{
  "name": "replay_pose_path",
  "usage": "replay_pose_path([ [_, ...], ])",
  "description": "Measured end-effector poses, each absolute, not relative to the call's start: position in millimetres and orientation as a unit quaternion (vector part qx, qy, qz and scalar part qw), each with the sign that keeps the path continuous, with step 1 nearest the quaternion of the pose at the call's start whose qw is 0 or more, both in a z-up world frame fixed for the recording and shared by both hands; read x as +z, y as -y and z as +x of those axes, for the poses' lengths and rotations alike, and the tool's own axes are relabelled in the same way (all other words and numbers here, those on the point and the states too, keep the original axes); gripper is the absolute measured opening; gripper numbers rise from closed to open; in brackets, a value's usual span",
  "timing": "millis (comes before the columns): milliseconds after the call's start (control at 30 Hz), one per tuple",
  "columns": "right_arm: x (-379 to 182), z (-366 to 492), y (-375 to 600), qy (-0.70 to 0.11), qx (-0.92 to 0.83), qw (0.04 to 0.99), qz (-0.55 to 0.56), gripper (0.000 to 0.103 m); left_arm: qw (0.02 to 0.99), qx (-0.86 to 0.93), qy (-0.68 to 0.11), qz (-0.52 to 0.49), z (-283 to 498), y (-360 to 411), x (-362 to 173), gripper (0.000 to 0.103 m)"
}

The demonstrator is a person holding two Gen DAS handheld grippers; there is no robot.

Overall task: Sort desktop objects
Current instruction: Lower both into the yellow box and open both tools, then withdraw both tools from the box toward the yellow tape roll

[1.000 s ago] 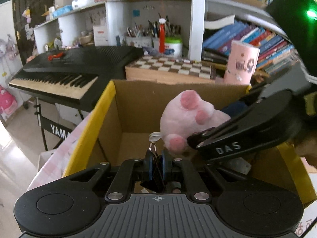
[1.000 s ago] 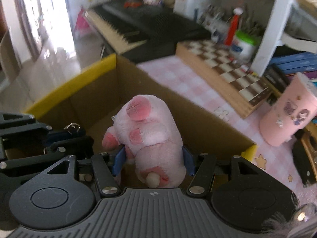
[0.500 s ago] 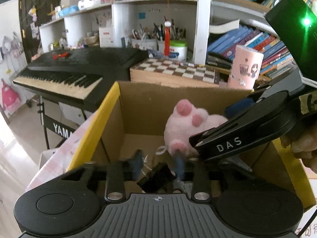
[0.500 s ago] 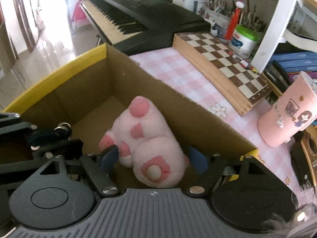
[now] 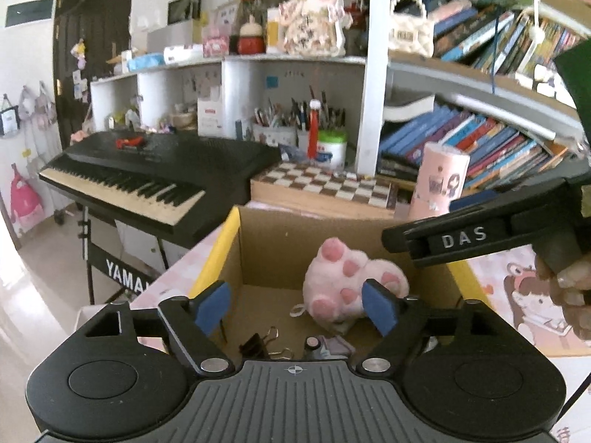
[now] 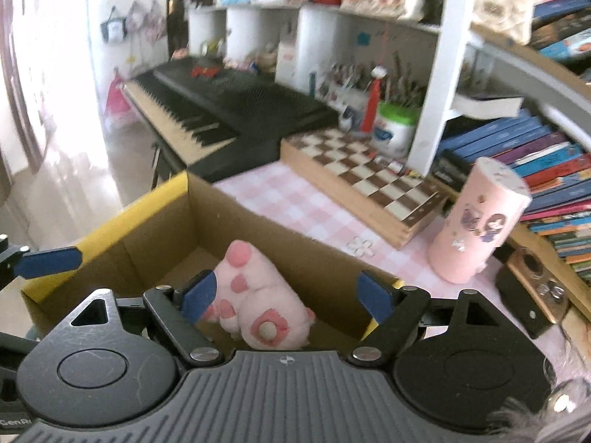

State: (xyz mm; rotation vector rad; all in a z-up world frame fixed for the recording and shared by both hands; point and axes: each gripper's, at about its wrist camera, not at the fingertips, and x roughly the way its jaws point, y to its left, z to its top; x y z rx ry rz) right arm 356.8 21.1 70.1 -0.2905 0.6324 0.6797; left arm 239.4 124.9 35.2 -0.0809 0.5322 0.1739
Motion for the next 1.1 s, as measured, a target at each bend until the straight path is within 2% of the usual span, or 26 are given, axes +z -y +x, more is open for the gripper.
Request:
replay_pose_path([
  [300,86.1,319.1,14.8,-0.267,0.280,0.919,-0.075,0.083,0.966,0.091,-0.236,-0.054,205.3,-126.8,45.8,0.090],
  [1100,64.5,194.6,48.8,-0.263,0.189,0.945,-0.046,0.083,0.969,0.063,-0.229,-0.070,113.9,-129.0,36.9,0.090],
])
